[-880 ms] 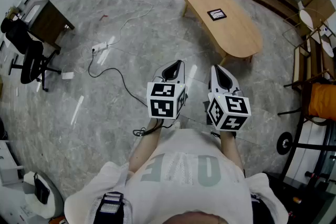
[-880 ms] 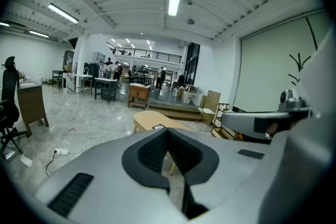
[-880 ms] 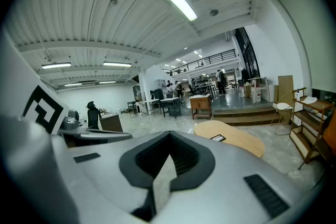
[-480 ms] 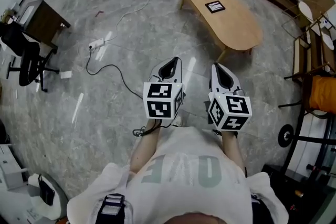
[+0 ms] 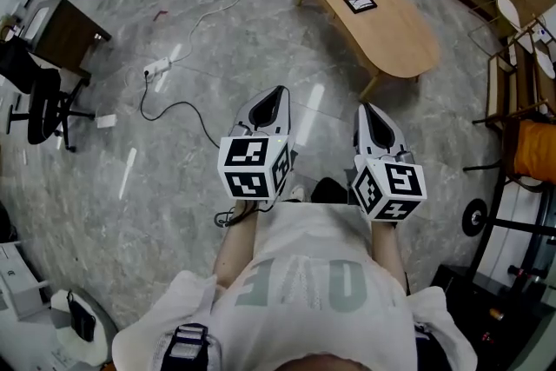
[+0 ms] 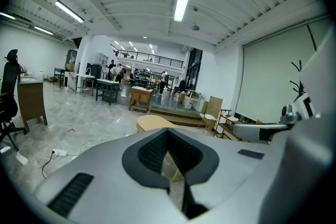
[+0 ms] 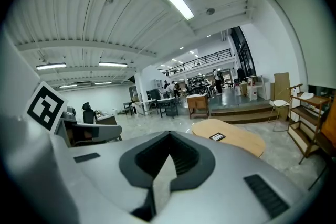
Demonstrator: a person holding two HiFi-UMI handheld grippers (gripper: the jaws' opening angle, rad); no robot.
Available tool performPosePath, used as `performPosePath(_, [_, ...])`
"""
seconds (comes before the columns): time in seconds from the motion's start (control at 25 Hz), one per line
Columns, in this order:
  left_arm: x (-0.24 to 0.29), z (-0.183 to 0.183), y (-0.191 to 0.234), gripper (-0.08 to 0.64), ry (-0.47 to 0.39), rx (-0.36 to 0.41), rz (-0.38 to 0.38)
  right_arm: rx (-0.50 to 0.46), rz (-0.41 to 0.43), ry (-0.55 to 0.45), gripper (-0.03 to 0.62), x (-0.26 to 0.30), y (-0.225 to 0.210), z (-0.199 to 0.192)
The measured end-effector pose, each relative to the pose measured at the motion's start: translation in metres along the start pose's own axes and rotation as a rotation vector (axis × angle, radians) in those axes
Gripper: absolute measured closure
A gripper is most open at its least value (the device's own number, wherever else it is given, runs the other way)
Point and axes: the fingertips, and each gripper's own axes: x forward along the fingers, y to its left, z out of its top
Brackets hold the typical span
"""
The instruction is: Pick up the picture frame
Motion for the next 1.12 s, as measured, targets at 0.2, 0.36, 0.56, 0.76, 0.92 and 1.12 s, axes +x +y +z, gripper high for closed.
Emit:
performPosePath(0.2, [0.010,0.013,0.025,0.551,-0.038,0.026,0.028,0.010,-0.038,-0.017,0.588,0.014,-0.014,-0.002])
performPosePath(0.36, [0.027,0.023,0.033,0.551,-0.051,0.065,0.041,0.017,-0.044,-0.043,0.586,0.027,-0.026,0.002])
performPosePath(0.56, [0.053,0.035,0.034,0.551,-0.073,0.094,0.035,0.026,-0.020,-0.076,0.586,0.061,-0.037,0.013])
performPosePath(0.76, [0.094,0.045,0.036,0.551,-0.086,0.088,0.018,0.003,0.020,-0.071,0.586,0.113,-0.051,0.022])
performPosePath(0.92, [0.146,0.063,0.059,0.551,-0.080,0.088,0.050,-0.023,0.036,-0.056,0.587,0.172,-0.070,0.040])
performPosePath(1.12, [0.238,0.093,0.083,0.551,-0.058,0.065,0.062,-0.065,0.050,-0.032,0.586,0.258,-0.104,0.075])
